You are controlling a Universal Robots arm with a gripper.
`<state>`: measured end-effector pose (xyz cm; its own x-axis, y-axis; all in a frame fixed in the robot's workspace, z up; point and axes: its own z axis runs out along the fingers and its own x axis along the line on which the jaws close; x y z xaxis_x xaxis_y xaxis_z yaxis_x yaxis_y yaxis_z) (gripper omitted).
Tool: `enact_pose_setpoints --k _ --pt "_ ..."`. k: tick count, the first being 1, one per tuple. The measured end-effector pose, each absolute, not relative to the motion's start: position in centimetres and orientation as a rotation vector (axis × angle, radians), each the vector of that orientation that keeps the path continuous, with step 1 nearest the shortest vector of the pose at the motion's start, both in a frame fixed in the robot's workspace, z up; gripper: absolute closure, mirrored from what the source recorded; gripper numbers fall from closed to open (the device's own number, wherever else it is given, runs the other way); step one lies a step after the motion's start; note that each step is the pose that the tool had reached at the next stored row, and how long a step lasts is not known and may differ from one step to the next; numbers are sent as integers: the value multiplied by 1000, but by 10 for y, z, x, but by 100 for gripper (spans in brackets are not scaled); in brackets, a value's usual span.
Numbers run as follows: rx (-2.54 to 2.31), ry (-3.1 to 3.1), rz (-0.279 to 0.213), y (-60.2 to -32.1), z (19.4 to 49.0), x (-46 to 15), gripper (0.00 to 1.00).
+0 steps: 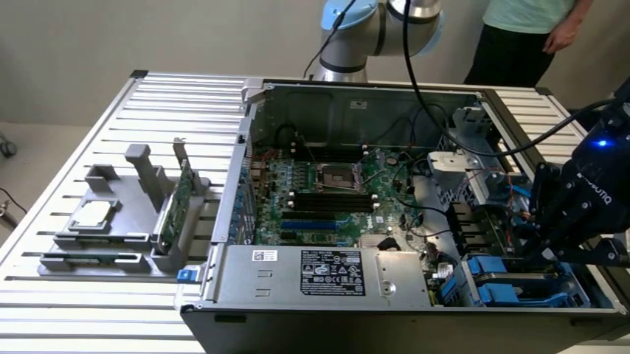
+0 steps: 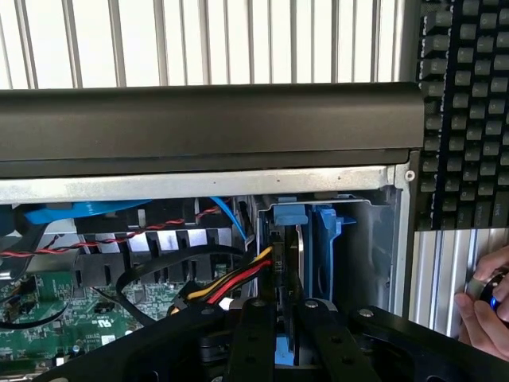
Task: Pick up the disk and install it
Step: 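Insert the first disk wire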
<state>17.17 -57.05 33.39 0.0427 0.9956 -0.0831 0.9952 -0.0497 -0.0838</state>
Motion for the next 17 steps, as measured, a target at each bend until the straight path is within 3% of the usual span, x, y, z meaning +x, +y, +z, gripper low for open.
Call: enact_pose_setpoints --k 7,8,17 --pt "-2266 -2163 185 -571 334 172 82" --pt "-2266 -2163 186 -571 335 172 75" --pt "-2264 -2160 191 -571 360 172 75"
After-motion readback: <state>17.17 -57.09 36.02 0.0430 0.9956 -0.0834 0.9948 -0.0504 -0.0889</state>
